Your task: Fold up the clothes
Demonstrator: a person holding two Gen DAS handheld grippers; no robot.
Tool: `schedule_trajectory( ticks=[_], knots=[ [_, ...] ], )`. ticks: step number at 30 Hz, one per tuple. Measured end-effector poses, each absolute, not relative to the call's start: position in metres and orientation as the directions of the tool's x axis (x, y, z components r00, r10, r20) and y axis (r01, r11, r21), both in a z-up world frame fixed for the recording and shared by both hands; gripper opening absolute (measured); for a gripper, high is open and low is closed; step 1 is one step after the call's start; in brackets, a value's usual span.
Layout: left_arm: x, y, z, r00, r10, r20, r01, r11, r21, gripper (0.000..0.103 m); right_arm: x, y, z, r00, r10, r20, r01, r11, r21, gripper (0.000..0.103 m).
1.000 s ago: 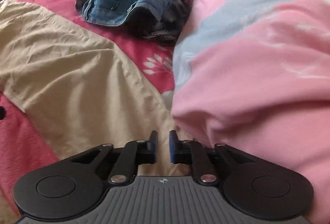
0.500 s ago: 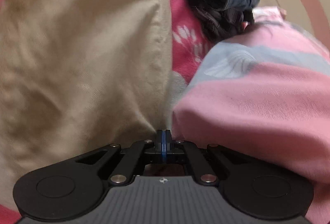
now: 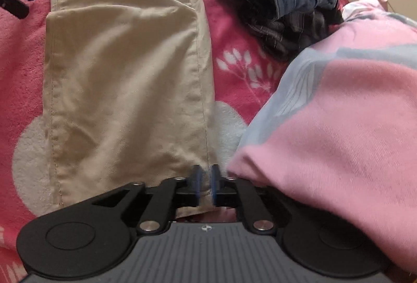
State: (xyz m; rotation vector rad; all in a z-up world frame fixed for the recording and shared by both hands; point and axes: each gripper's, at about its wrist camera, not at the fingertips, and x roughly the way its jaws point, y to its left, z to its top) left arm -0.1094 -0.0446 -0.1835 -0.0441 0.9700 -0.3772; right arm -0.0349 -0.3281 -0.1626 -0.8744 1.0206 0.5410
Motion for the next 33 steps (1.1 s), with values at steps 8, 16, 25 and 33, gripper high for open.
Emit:
schedule_trajectory(
  ticks=[8,16,25,33],
  knots=[
    [-0.110,-0.047,-0.187,0.496,-0.337,-0.800,0.292,0.933,-0.211,0.038,-0.020,-0.331,-0.173,0.368,-0.001,-0.930,-0.757,0.580,-0.300,0.035],
    [-0.113,-0.046,-0.181,0.501,-0.339,-0.796,0.294,0.932,-0.212,0.038,-0.010,-0.329,-0.175,0.288,0.000,-0.958,-0.748,0.624,-0.225,0.015],
    [-0.112,-0.041,-0.181,0.506,-0.325,-0.799,0.263,0.940,-0.215,0.038,-0.031,-0.317,-0.192,0.465,-0.125,-0.876,-0.742,0.484,-0.463,0.005],
    [-0.115,-0.039,-0.177,0.492,-0.334,-0.804,0.291,0.933,-0.210,0.038,-0.049,-0.311,-0.199,0.583,-0.205,-0.786,-0.718,0.325,-0.616,0.005]
  ],
)
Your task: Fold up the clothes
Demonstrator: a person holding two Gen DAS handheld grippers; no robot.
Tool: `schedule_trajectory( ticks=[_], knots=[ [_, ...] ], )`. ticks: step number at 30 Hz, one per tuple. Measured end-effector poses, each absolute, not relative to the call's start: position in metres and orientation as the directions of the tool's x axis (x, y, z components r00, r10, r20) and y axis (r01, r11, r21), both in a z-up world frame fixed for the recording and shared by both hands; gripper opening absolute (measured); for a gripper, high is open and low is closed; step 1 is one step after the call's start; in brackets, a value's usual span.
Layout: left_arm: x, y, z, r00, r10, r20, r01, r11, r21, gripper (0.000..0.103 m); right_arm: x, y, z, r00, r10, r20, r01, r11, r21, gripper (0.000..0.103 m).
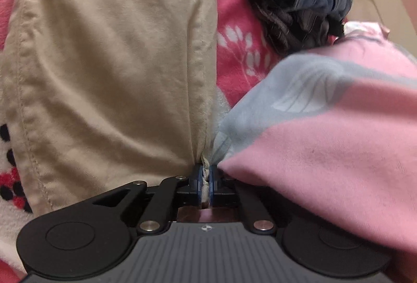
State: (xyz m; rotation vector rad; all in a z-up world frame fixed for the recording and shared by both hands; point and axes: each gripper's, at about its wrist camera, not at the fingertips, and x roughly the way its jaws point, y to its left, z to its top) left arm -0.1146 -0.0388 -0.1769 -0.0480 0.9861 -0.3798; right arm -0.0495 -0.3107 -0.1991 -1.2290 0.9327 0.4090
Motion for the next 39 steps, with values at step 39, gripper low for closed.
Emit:
schedule_trajectory(
  ticks=[39],
  knots=[
    [-0.185,0.126,-0.186,0.496,0.197,-0.846,-0.140,0.979,0.147,0.038,-0.180,-0.061,-0.152,0.305,0.526,-0.794,-0.904,0.422,-0.068,0.012]
  ],
)
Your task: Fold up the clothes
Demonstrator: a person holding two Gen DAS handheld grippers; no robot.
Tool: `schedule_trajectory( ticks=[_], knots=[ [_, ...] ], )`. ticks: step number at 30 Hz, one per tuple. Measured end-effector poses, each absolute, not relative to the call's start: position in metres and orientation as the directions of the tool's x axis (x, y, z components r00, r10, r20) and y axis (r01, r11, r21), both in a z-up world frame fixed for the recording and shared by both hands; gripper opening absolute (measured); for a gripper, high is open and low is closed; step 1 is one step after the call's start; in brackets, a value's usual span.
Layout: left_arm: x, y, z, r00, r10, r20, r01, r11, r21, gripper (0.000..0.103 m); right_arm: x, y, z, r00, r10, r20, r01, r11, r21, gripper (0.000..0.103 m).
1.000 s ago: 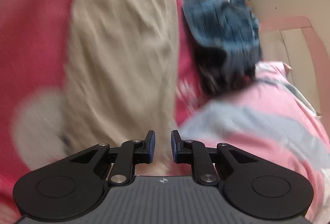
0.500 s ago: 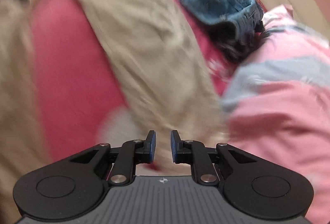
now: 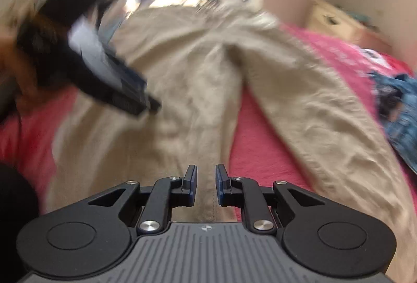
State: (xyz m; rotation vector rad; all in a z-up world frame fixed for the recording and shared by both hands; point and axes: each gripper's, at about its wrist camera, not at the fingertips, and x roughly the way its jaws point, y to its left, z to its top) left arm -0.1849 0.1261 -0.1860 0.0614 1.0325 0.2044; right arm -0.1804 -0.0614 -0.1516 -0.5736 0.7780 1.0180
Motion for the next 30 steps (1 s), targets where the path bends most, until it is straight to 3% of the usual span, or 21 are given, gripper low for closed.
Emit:
schedule_trajectory(
  ticks=[2,4,6,9,15,17,19,25,30],
  knots=[
    [-0.188,0.130,-0.190,0.499,0.191,-0.845,-0.144,0.980,0.136,0.039,-0.159,-0.063,-0.165,0.256,0.490,-0.833,-0.905,0.425,-0.028,0.016],
    [-0.190,0.133,-0.192,0.511,0.178,-0.841,-0.141,0.982,0.122,0.039,-0.127,-0.074,-0.156,0.135,0.524,-0.841,-0.843,0.506,0.180,0.017],
    [-0.192,0.136,-0.194,0.523,0.164,-0.837,-0.138,0.985,0.107,0.039,-0.105,-0.080,-0.141,0.070,0.587,-0.807,-0.780,0.536,0.322,0.018],
    [-0.195,0.140,-0.196,0.533,0.147,-0.833,-0.133,0.987,0.089,0.039,-0.088,-0.068,-0.131,0.045,0.651,-0.758,-0.725,0.543,0.424,0.024],
    [-0.196,0.145,-0.197,0.543,0.111,-0.833,-0.121,0.991,0.053,0.040,-0.048,-0.013,-0.174,0.010,0.636,-0.771,-0.609,0.616,0.500,0.029],
    [-0.197,0.146,-0.198,0.549,0.105,-0.829,-0.110,0.993,0.053,0.041,-0.048,-0.002,-0.184,0.011,0.606,-0.795,-0.631,0.621,0.465,0.010],
    [-0.198,0.148,-0.198,0.553,0.099,-0.827,-0.103,0.993,0.050,0.041,-0.050,-0.001,-0.177,0.042,0.615,-0.788,-0.654,0.613,0.444,0.003],
    [-0.198,0.150,-0.199,0.550,0.096,-0.829,-0.099,0.994,0.049,0.041,-0.048,-0.006,-0.187,0.075,0.602,-0.795,-0.619,0.653,0.437,0.005],
    [-0.197,0.149,-0.198,0.544,0.100,-0.833,-0.086,0.994,0.063,0.042,-0.040,-0.039,-0.161,0.120,0.665,-0.737,-0.563,0.658,0.501,0.013]
  ],
)
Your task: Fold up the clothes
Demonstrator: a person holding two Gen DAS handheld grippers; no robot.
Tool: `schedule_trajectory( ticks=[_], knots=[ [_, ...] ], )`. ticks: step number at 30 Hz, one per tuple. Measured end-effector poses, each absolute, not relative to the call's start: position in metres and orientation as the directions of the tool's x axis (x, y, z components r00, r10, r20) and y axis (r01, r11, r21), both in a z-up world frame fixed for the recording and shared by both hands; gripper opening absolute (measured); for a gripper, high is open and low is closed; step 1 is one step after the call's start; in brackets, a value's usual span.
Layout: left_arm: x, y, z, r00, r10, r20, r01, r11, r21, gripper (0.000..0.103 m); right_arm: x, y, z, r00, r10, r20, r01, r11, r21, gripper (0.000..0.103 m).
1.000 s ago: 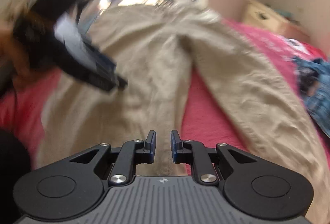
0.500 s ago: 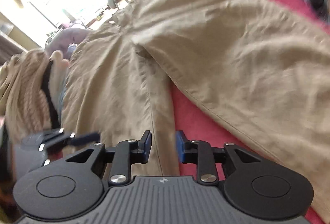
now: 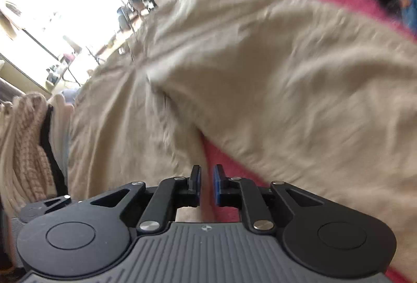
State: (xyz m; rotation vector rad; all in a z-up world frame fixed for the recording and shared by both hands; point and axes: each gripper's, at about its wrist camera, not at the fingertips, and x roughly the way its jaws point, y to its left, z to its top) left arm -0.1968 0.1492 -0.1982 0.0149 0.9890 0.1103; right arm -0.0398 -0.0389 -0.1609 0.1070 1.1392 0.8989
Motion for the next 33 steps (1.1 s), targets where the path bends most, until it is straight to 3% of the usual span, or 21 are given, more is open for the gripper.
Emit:
schedule_trajectory(
  ticks=[3,7,13,17,20,21,22,25,30,33],
  knots=[
    [-0.198,0.148,-0.198,0.547,0.105,-0.830,-0.079,0.994,0.073,0.042,-0.046,-0.057,-0.158,0.025,0.627,-0.779,-0.616,0.623,0.482,0.015],
    [-0.198,0.147,-0.198,0.543,0.113,-0.832,-0.077,0.993,0.084,0.042,-0.061,-0.084,-0.166,-0.042,0.545,-0.837,-0.640,0.629,0.441,0.031],
    [-0.196,0.147,-0.197,0.537,0.117,-0.836,-0.080,0.993,0.087,0.042,-0.083,-0.113,-0.174,-0.082,0.545,-0.834,-0.593,0.646,0.481,0.031],
    [-0.197,0.146,-0.197,0.537,0.120,-0.835,-0.073,0.993,0.096,0.042,-0.097,-0.102,-0.170,-0.046,0.501,-0.864,-0.667,0.629,0.400,0.031],
    [-0.197,0.146,-0.197,0.538,0.120,-0.834,-0.072,0.993,0.097,0.042,-0.120,-0.087,-0.164,0.030,0.432,-0.901,-0.782,0.572,0.248,0.021],
    [-0.197,0.147,-0.197,0.539,0.120,-0.834,-0.073,0.993,0.096,0.042,-0.131,-0.081,-0.162,0.053,0.416,-0.908,-0.823,0.533,0.197,0.008],
    [-0.197,0.147,-0.198,0.539,0.120,-0.834,-0.073,0.993,0.095,0.042,-0.140,-0.076,-0.160,0.073,0.406,-0.911,-0.853,0.498,0.154,0.002],
    [-0.197,0.146,-0.198,0.539,0.122,-0.833,-0.077,0.992,0.095,0.043,-0.164,-0.071,-0.151,0.188,0.387,-0.903,-0.914,0.406,-0.016,0.001],
    [-0.200,0.144,-0.199,0.544,0.122,-0.830,-0.080,0.992,0.093,0.044,-0.164,-0.086,-0.146,0.384,0.352,-0.853,-0.834,0.530,-0.157,0.000],
    [-0.199,0.144,-0.199,0.542,0.123,-0.831,-0.073,0.992,0.099,0.044,-0.182,-0.079,-0.166,0.466,0.301,-0.832,-0.829,0.477,-0.292,0.000]
  ],
)
